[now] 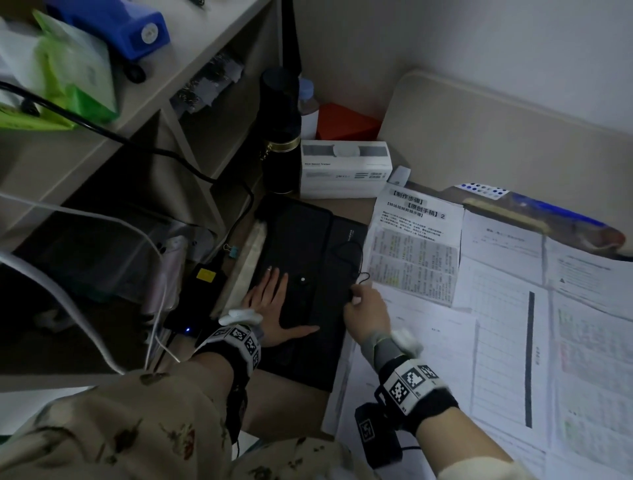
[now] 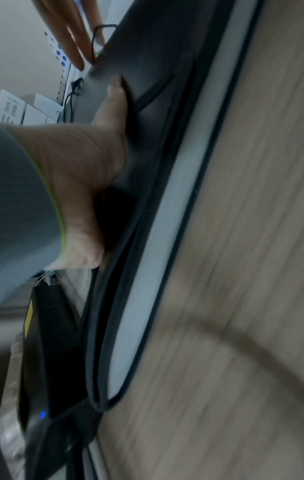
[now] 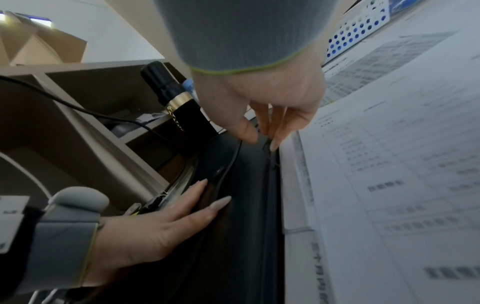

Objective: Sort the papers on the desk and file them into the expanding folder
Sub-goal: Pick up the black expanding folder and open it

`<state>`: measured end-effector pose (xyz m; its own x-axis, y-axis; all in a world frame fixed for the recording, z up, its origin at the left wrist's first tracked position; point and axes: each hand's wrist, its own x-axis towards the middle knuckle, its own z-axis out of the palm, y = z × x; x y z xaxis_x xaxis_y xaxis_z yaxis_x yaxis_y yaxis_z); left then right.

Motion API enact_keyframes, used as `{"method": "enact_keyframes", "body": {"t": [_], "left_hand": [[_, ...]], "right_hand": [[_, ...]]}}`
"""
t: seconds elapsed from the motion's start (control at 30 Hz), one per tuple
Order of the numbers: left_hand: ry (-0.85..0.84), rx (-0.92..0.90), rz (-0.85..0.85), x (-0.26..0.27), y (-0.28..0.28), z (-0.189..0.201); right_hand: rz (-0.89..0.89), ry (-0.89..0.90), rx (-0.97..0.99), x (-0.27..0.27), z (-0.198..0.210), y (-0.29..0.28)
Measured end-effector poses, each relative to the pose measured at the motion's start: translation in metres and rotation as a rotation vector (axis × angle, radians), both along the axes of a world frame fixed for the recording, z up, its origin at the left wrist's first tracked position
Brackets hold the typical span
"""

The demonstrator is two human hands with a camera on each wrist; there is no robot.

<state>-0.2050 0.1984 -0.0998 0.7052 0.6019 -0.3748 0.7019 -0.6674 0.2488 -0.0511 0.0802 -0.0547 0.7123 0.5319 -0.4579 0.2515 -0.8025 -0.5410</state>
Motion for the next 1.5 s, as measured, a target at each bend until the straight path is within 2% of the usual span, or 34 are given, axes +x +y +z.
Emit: {"method": "enact_keyframes", "body": {"t": [0.33, 0.5, 0.6, 0.7, 0.83, 0.97, 1.03, 1.17, 1.33, 1.5], "left_hand": [[0.027, -0.076, 0.032, 0.002, -0.001, 0.011], [0.057, -0.143, 0.038, 0.001, 0.001, 0.016], [0.0, -0.161, 0.059, 0.001, 0.003, 0.011], [-0.071, -0.196, 0.08, 0.0, 0.005, 0.006], [-0.141, -0.236, 0.115, 0.001, 0.003, 0.013], [-0.188, -0.248, 0.166, 0.005, -0.004, 0.02], [-0.217, -0.243, 0.195, 0.009, -0.011, 0.026], [-0.248, -0.292, 0.213, 0.02, -0.024, 0.042], [-0.16, -0.28, 0.164, 0.048, -0.055, 0.076], [-0.272, -0.338, 0.104, 0.085, -0.081, 0.107]], "right_hand": [[-0.051, 0.33, -0.023, 0.009, 0.006, -0.019], [-0.199, 0.502, -0.013, 0.015, 0.008, -0.016], [-0.269, 0.587, 0.002, 0.015, 0.008, -0.012], [-0.316, 0.695, 0.083, 0.008, 0.003, -0.008], [-0.338, 0.683, 0.204, -0.011, -0.004, -0.006], [-0.468, 0.828, 0.386, -0.021, 0.0, -0.011], [-0.472, 0.81, 0.435, -0.021, 0.006, -0.015], [-0.433, 0.612, 0.458, -0.012, 0.014, -0.022], [-0.468, 0.458, 0.51, 0.014, 0.023, -0.051], [-0.554, 0.374, 0.558, 0.048, 0.029, -0.1]]}}
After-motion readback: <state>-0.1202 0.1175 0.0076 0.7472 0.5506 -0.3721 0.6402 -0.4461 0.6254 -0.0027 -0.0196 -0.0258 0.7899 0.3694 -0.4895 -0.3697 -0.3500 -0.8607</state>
